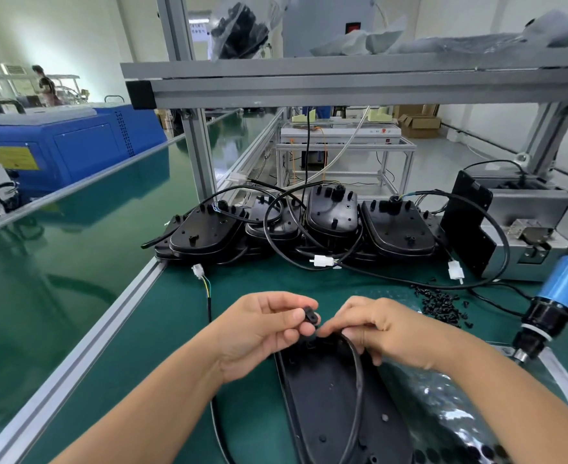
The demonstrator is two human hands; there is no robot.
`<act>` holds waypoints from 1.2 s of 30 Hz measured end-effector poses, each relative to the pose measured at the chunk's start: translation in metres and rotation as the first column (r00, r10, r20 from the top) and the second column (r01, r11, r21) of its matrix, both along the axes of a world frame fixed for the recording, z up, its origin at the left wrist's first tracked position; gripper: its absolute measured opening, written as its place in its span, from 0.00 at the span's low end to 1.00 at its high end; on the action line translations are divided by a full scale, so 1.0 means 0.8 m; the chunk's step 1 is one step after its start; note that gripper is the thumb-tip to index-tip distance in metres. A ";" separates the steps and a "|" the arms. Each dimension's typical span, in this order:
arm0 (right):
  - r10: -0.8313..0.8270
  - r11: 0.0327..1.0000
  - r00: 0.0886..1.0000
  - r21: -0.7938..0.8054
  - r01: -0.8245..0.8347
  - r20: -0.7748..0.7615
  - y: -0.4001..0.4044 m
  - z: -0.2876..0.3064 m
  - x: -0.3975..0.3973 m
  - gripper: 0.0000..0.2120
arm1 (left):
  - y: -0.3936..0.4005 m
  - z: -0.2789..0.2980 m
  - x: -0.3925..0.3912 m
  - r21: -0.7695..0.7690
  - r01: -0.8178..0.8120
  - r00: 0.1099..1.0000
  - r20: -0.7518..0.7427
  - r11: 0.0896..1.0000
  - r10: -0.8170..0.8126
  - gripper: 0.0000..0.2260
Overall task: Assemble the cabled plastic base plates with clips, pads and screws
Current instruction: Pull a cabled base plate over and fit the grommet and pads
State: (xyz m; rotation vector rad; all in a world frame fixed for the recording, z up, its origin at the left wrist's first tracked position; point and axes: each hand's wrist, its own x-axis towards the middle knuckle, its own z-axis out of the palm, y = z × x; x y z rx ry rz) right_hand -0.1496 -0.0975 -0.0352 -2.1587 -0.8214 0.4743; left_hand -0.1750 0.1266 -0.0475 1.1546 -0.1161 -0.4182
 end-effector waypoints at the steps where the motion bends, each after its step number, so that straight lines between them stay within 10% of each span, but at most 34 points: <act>1: -0.009 1.000 1.000 -0.002 0.009 0.003 0.002 -0.001 0.001 0.14 | -0.001 -0.001 -0.001 0.011 -0.006 1.000 0.012 1.000 0.006 0.08; 8: -0.105 0.994 0.988 -0.013 0.107 0.117 0.020 -0.009 0.006 0.09 | -0.006 0.003 -0.004 0.360 -0.085 0.983 0.183 0.929 0.019 0.09; 24: -0.191 0.964 0.929 -0.120 0.239 0.318 0.025 -0.020 -0.011 0.09 | -0.008 0.020 -0.019 0.586 -0.096 0.955 0.282 0.805 -0.092 0.06; 30: -0.226 0.957 0.910 -0.093 0.273 0.348 0.026 -0.026 -0.023 0.05 | -0.011 0.031 -0.022 0.847 -0.204 0.894 0.366 0.491 -0.258 0.09; 36: -0.280 0.959 0.917 0.033 0.283 0.283 0.017 -0.036 -0.028 0.03 | -0.014 0.029 -0.018 0.842 -0.312 0.903 0.407 0.440 -0.139 0.04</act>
